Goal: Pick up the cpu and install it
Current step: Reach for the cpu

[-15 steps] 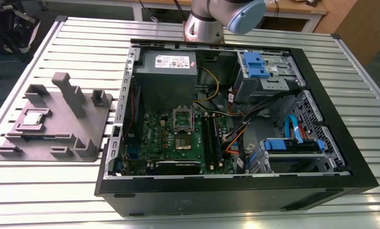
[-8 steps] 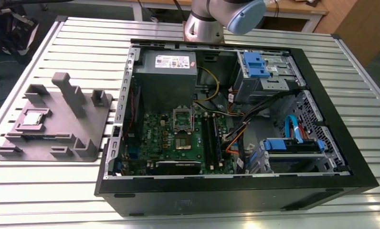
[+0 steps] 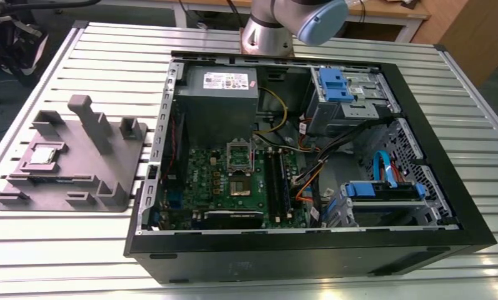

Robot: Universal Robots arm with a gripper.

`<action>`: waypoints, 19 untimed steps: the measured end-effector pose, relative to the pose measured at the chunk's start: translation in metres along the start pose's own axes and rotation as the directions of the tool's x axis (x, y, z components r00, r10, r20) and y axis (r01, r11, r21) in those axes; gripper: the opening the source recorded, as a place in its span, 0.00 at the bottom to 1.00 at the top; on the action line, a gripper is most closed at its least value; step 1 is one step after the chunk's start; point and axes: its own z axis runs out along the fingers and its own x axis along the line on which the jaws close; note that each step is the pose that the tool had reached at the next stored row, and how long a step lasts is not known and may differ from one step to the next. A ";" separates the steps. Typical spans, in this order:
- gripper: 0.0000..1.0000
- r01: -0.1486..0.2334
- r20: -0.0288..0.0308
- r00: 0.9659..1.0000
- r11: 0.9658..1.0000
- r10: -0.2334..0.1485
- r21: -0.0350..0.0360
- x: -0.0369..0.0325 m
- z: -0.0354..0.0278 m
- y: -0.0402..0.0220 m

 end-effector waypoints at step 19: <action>0.11 0.000 0.000 1.000 1.000 0.000 0.000 0.0088 0.0104 -0.0029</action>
